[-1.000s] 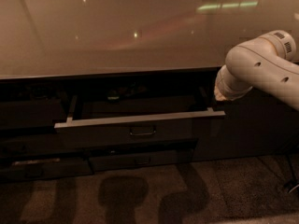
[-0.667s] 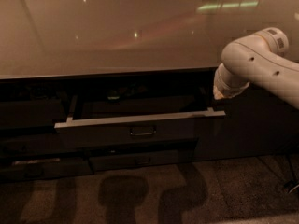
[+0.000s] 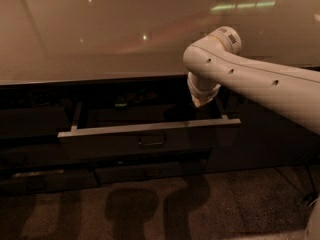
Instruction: Open top drawer
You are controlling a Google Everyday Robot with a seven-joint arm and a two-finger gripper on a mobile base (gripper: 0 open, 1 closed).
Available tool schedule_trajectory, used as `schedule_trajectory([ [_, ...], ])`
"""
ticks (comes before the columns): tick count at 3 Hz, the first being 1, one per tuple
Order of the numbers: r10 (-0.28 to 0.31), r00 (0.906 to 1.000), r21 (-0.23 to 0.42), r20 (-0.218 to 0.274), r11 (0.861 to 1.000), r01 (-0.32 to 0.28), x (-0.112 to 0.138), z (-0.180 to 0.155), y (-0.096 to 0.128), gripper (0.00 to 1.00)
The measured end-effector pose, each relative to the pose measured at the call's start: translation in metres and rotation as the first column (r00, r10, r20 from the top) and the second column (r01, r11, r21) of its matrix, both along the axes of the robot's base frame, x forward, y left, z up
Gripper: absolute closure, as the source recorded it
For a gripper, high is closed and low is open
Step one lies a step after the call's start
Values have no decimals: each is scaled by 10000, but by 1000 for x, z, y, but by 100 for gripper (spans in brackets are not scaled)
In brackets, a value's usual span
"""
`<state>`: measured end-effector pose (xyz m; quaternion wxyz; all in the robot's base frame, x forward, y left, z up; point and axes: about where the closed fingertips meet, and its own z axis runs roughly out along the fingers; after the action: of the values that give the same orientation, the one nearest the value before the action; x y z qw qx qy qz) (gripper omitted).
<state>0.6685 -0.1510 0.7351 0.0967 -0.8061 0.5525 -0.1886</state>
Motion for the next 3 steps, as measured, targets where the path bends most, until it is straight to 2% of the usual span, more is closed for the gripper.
schedule_trajectory([
  [1,-19,10000,25,-13,10000,19,1,-9,-9,100],
  [2,96,9979,84,-640,9999,-91,4,-41,-25,100],
  [3,481,9917,415,-1189,9982,-435,2,-70,-34,100],
])
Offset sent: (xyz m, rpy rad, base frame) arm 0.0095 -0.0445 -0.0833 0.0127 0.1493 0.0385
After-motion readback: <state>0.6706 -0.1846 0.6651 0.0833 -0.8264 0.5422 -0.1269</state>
